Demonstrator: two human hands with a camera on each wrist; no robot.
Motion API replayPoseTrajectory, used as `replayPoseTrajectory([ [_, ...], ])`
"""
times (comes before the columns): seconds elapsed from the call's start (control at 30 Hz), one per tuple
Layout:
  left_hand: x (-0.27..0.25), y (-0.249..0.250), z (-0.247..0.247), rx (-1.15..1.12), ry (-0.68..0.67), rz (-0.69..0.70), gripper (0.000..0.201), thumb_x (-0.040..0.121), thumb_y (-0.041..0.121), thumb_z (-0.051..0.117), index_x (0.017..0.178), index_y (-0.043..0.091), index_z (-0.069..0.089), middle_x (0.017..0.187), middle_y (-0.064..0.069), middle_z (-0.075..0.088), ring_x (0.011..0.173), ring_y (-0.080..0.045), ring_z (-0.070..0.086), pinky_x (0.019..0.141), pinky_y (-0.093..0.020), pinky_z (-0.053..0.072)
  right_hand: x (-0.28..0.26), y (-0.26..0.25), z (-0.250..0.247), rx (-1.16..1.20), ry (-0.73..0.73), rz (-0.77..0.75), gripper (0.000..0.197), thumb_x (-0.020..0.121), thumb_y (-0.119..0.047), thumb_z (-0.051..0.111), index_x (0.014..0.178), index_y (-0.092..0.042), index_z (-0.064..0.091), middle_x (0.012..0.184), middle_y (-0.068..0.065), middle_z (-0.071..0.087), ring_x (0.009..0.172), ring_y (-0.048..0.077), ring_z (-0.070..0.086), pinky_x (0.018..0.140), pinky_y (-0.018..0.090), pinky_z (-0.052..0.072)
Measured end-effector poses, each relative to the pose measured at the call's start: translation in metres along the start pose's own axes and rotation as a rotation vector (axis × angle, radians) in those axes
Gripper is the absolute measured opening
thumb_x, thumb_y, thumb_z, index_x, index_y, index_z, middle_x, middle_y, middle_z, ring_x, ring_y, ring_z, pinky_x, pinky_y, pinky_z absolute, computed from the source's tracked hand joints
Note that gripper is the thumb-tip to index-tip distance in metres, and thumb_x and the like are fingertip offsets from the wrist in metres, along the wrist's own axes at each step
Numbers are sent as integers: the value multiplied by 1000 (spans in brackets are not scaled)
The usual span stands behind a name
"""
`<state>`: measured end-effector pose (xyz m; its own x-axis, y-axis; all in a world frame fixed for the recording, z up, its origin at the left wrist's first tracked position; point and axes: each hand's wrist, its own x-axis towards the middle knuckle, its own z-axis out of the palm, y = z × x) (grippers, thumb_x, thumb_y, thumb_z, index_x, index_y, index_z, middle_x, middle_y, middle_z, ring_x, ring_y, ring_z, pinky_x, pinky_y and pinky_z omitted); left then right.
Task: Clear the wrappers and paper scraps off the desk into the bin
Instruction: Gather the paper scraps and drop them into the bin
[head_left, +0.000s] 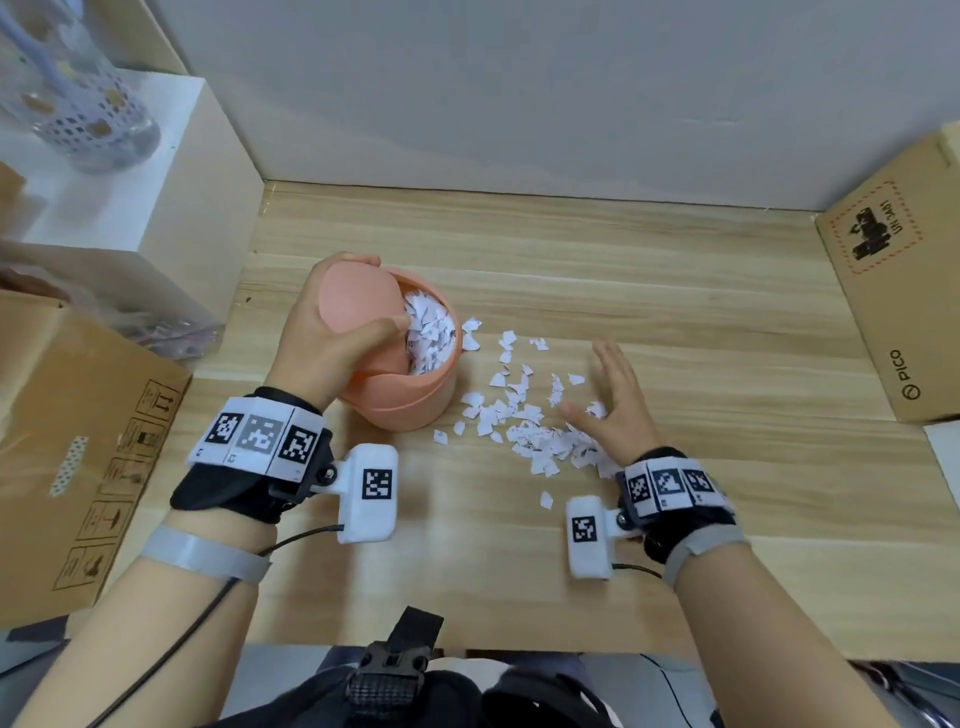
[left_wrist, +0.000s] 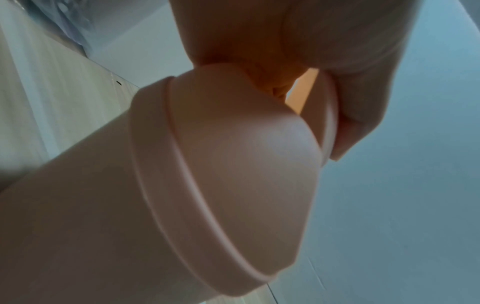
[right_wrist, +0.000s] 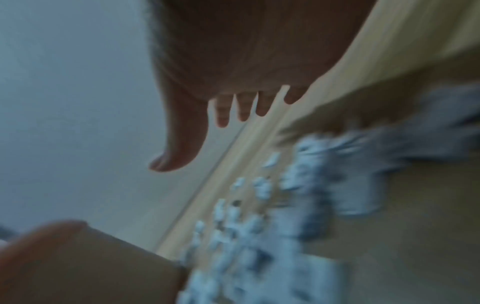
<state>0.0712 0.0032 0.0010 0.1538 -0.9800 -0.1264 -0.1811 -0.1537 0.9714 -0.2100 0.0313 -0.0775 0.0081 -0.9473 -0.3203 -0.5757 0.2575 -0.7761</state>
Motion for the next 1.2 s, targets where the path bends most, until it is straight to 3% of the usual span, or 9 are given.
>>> replayPoseTrajectory([
  [0.17, 0, -2, -1, 6, -3, 6, 61, 52, 32, 72, 109, 35, 50, 117, 16, 58, 98, 4, 56, 90, -25, 47, -28, 52, 9, -679, -373, 54, 150, 40, -57, 82, 131, -32, -35, 142, 2, -43, 133, 21, -37, 108, 43, -23],
  [0.37, -1, -3, 0, 5, 1, 41, 70, 49, 38, 67, 115, 24, 50, 118, 12, 58, 93, 14, 55, 80, -8, 44, -13, 31, 33, -783, -390, 32, 136, 54, -70, 67, 117, -29, -46, 131, 3, -50, 125, 24, -43, 109, 49, -20],
  [0.53, 0, -4, 0, 5, 8, 28, 73, 49, 37, 68, 118, 21, 50, 118, 12, 58, 94, 12, 56, 83, -12, 46, 22, 4, 66, -656, -252, 46, 122, 65, -69, 59, 132, -25, -33, 147, 8, -36, 135, 26, -33, 111, 48, -17],
  [0.63, 1, -4, 0, 12, 13, 23, 73, 52, 30, 72, 120, 18, 50, 117, 13, 59, 94, 12, 56, 85, -14, 46, 39, -11, 70, -502, -196, 63, 123, 62, -59, 70, 139, -31, -21, 152, 5, -27, 139, 24, -25, 113, 46, -12],
  [0.77, 0, -5, 0, 6, 10, 16, 71, 50, 34, 71, 117, 23, 50, 117, 13, 59, 97, 8, 56, 88, -17, 46, 42, -25, 58, -646, -275, -113, 89, 64, -47, 75, 136, -46, 23, 154, -2, 5, 140, 26, 7, 111, 44, 14],
  [0.87, 0, -4, 0, 2, 5, -2, 75, 48, 37, 68, 118, 23, 50, 116, 16, 59, 97, 9, 56, 88, -17, 45, 34, -20, 59, -631, -278, -239, 51, 71, -26, 74, 117, -35, 54, 138, 1, 32, 122, 25, 30, 97, 38, 36],
  [0.97, 0, -4, 0, 2, 5, -12, 71, 48, 36, 69, 116, 27, 50, 120, 12, 59, 103, 2, 55, 90, -20, 44, 32, -12, 62, -504, -237, -281, 27, 72, -1, 66, 95, -15, 63, 114, 6, 44, 103, 27, 44, 78, 28, 36],
  [1.07, 0, -3, 0, 0, 7, -16, 70, 48, 35, 70, 115, 26, 51, 120, 11, 59, 105, -5, 55, 89, -19, 44, 34, -14, 62, -458, -228, -265, 21, 73, 9, 57, 86, -6, 63, 94, 3, 41, 81, 25, 48, 67, 24, 35],
  [1.2, 0, -1, 0, 16, 13, -27, 71, 52, 27, 72, 120, 20, 52, 120, 9, 58, 107, -13, 54, 91, -27, 44, 42, -29, 55, -546, -328, -99, 31, 74, 14, 44, 82, -8, 65, 86, 1, 43, 76, 21, 49, 63, 28, 46],
])
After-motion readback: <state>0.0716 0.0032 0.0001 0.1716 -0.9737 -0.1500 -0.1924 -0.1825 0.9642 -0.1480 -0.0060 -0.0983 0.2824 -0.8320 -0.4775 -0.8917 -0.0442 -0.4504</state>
